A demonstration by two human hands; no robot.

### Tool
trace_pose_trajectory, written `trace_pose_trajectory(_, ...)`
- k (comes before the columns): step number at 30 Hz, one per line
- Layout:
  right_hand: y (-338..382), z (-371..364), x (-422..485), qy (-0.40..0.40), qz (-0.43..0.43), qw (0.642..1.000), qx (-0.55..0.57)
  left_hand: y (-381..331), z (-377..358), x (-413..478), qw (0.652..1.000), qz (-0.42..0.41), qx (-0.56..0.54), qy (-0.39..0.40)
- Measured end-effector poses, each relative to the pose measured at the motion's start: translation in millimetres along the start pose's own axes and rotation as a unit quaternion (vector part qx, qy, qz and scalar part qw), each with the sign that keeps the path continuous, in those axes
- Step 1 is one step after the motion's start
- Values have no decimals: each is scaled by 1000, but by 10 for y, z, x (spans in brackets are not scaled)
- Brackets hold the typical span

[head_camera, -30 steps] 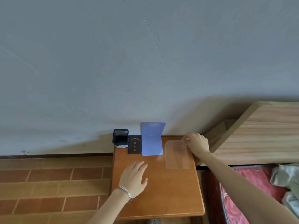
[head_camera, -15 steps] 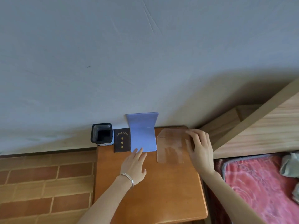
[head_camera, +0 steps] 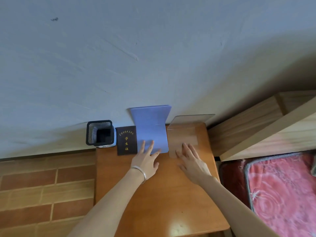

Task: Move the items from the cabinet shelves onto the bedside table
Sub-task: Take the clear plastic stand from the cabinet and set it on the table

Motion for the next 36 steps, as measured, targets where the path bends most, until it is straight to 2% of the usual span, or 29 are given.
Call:
trace_pose_trajectory(6,65,140,279,3,3,999,-41,-19,13,34,1000,9,-7,8)
trace_pose_trajectory(10,36,126,234,40,1,998,-39,-10,25,38,999,1,31,25)
trace_pose_trajectory(12,55,198,208,34,10,999,-34,22,121,25,998,-7,48,35)
trace_pose_trajectory(18,357,837,-313,-74,30,997,21,-67,851,-340,995,-53,78,-26)
trace_pose_trajectory(24,536,1774,-1597,-185,-51,981,22,-522,2024,-1254,979,-125,98,-126)
trace_pose_trajectory(27,605,2184,-2385,-260,-109,959,-5,-926,2517,-1696,952,-202,104,-206)
trace_pose_trajectory(31,675,2459,-3426,-334,-187,924,-19,-1594,3007,-2218,894,-328,103,-288)
trace_pose_trajectory(34,707,2467,-4243,-378,-262,887,-20,-2197,3239,-2621,832,-428,116,-333)
trace_pose_trajectory(36,745,2396,-4805,-402,-316,859,-23,-2657,3285,-2910,789,-497,130,-336)
Point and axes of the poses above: each hand's wrist, its own x-axis towards the middle knuckle, its own z-axis out of the back of the hand, y = z × x, the point moved 3 cm from there along x, towards the middle knuckle, and after that the axes turned 9 degrees about x, right-handed, at the moved point
